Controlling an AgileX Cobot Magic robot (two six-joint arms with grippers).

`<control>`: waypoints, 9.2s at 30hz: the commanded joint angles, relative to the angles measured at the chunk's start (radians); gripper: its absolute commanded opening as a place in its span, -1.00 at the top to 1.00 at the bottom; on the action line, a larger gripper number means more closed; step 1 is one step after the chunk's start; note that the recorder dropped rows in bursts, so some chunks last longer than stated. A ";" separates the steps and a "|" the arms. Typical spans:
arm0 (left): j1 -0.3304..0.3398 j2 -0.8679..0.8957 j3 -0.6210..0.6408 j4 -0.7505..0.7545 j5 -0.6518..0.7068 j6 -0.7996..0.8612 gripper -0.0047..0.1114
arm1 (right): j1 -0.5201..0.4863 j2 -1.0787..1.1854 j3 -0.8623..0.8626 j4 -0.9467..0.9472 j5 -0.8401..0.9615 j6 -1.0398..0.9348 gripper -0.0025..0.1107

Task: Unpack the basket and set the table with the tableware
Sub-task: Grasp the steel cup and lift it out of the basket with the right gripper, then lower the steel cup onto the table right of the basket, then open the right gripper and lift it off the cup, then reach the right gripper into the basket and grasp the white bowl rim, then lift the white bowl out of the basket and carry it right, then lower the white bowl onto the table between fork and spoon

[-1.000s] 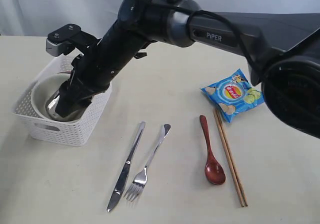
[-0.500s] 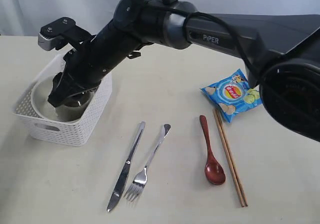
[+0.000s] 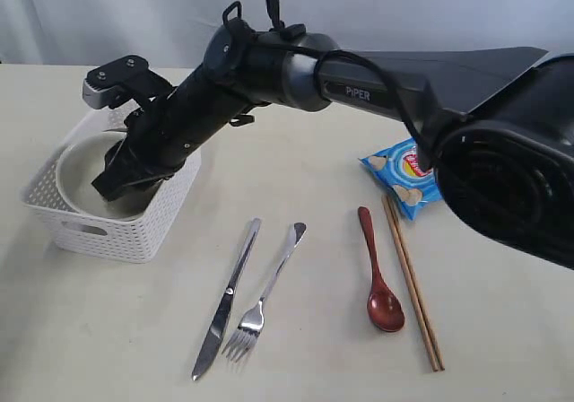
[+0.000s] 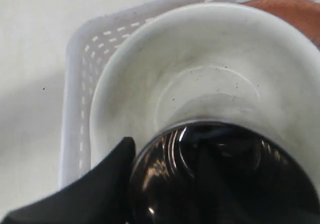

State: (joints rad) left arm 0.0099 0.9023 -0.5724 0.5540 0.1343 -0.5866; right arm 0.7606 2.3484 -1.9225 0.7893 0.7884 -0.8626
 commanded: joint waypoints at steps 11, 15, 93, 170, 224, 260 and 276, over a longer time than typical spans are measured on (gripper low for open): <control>0.001 -0.006 0.004 -0.009 0.002 0.003 0.92 | -0.001 -0.031 -0.007 0.041 0.028 0.012 0.96; 0.001 -0.006 0.004 -0.009 0.002 0.003 0.92 | -0.001 -0.088 -0.007 0.035 0.077 0.014 0.96; -0.005 -0.006 0.004 -0.009 -0.001 0.003 0.92 | -0.061 -0.089 -0.007 -0.675 0.215 0.640 0.11; -0.005 -0.006 0.004 -0.009 -0.001 0.003 0.92 | 0.198 -0.016 -0.007 -0.454 -0.438 0.658 0.96; -0.005 -0.006 0.004 -0.009 -0.001 0.003 0.92 | 0.279 -0.600 0.847 -1.260 -0.102 1.362 0.96; -0.005 -0.006 0.004 -0.009 -0.001 0.003 0.92 | 0.279 -0.499 0.865 -1.289 -0.333 1.386 0.96; -0.005 -0.006 0.004 -0.009 -0.001 0.003 0.92 | 0.279 -0.460 0.863 -1.284 -0.440 1.416 0.96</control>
State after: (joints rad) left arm 0.0099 0.9023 -0.5724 0.5540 0.1343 -0.5823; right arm 1.0382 1.8780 -1.0611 -0.5134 0.3701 0.5298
